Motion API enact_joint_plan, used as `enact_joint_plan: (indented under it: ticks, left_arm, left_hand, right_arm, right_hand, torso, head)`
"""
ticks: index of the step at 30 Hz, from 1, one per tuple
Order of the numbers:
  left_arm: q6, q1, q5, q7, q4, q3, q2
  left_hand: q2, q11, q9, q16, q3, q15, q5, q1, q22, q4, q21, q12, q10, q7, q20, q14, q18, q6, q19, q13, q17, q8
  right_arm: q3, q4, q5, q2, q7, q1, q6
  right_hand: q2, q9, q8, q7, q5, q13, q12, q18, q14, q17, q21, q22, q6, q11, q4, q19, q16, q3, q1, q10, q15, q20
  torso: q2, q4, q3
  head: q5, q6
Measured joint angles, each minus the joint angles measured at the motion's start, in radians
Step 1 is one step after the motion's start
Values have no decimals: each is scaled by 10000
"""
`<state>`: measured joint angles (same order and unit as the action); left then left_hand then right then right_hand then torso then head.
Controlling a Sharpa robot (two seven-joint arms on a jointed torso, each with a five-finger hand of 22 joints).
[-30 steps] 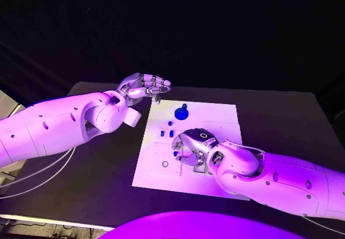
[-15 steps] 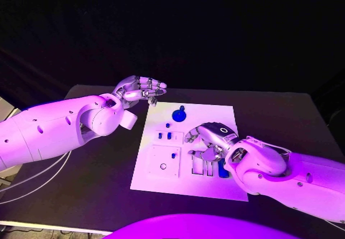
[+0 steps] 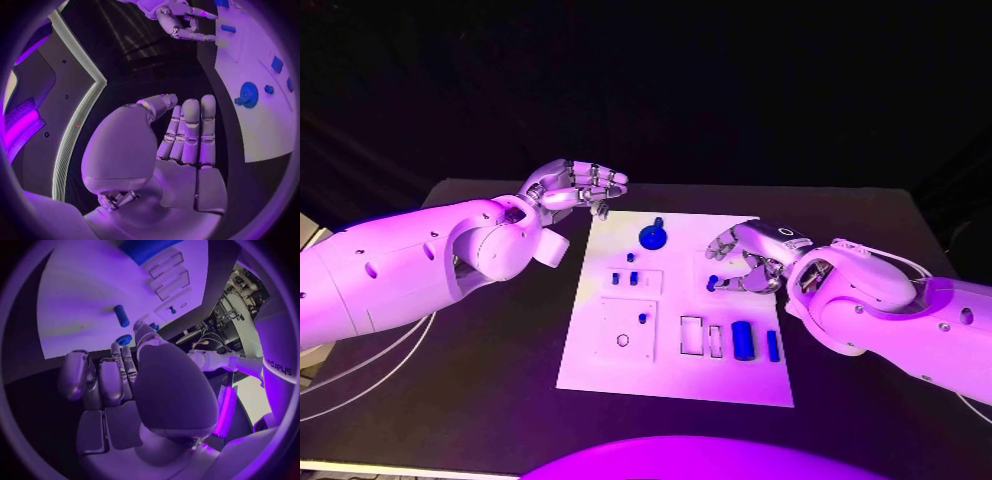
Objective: Assemble the parts on the task board
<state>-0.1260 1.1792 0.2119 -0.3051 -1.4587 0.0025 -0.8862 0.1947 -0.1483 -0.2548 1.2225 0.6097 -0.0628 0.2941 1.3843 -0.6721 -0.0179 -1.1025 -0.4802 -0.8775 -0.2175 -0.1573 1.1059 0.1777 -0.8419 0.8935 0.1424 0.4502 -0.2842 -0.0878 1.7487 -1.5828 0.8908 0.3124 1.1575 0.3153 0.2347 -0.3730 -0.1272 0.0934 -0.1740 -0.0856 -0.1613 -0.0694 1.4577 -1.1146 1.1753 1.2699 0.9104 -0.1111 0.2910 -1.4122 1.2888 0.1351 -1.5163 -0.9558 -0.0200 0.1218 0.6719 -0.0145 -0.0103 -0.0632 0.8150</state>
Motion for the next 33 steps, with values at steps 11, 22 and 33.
enact_joint_plan:
  ticks: [11,22,33]
  left_arm:
    - [9,0,18,12,10,-2,0]
    - [10,0,35,23,1,-2,5]
    - [13,0,50,40,-1,-2,5]
  left_hand:
    - [0,0,0,49,1,0,0,0,-6,-57,0,0,0,34,0,0,-1,34,0,0,-9,0]
    - [0,-38,-1,49,1,0,0,0,-5,-56,-39,0,37,34,0,0,0,34,0,0,-9,0]
    - [0,-38,-1,49,1,0,0,0,-4,-56,-39,1,37,34,0,0,0,34,0,0,-8,0]
  right_arm:
    - [-49,-424,44,-221,71,20,-852]
    - [-92,-484,72,-403,90,-7,-1243]
    - [-144,-668,179,-624,90,-48,-1152]
  right_hand:
    - [-237,-43,-1,118,78,1,-472,1,31,-273,123,154,133,100,-18,-61,236,20,-237,-161,31,-60]
    - [-348,-44,-1,208,118,-31,-856,1,75,-512,589,383,373,251,-21,-320,477,301,-126,-676,76,-200]
    - [-535,-43,-13,281,113,-30,-912,0,85,-594,931,381,671,356,-11,-477,522,842,-49,-1115,208,-282]
  torso:
    - [10,-12,8]
    - [14,-8,13]
    - [11,-3,4]
  head:
    - [21,15]
    - [6,56]
    - [-11,65]
